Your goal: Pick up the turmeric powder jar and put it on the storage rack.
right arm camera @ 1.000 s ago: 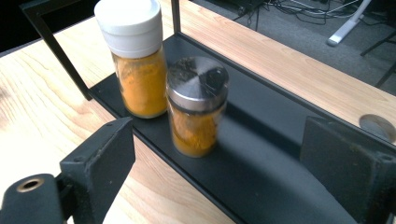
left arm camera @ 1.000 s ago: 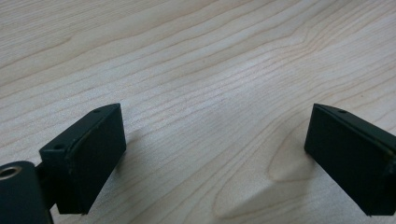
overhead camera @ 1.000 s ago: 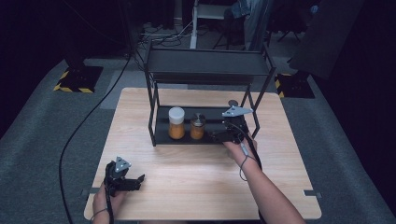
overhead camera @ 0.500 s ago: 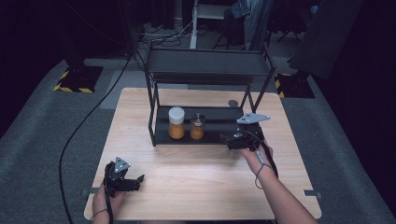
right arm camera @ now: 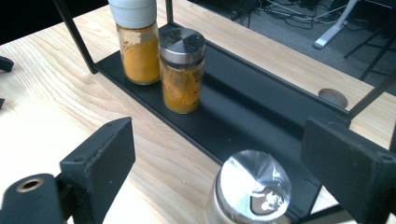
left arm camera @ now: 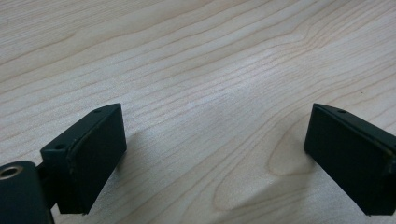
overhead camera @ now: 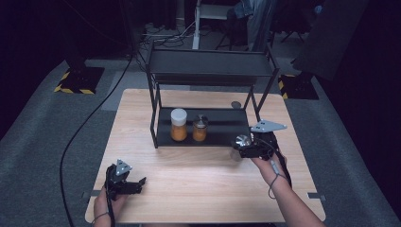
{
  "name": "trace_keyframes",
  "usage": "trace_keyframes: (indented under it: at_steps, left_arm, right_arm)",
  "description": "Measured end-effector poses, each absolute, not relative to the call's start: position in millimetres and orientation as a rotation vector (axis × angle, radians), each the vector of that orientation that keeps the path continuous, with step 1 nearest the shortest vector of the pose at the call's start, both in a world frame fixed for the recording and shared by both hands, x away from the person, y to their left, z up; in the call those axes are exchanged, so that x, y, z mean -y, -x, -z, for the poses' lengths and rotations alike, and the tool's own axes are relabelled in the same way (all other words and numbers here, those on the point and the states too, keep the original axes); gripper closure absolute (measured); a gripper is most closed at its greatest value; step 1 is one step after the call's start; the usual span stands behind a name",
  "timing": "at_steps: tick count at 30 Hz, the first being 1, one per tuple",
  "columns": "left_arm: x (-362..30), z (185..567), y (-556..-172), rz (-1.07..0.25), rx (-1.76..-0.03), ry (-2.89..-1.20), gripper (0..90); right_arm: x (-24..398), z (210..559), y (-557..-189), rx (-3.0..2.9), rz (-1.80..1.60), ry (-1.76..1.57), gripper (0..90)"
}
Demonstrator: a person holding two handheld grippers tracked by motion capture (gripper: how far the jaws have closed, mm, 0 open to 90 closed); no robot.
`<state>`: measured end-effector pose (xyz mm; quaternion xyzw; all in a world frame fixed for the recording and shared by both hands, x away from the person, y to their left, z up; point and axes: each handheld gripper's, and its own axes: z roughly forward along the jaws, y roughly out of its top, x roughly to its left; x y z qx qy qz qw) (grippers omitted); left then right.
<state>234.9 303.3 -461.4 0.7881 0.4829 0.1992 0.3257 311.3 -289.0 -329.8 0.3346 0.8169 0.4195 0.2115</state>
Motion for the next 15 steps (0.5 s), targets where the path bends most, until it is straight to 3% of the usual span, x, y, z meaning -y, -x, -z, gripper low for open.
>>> trace_keyframes:
  at_steps: [15]
  left_arm:
    - [-303, 461, -234, -0.522, -1.273, -2.065, 5.8]
  right_arm:
    - [311, 341, -292, -2.259, -1.161, -0.97, 10.4]
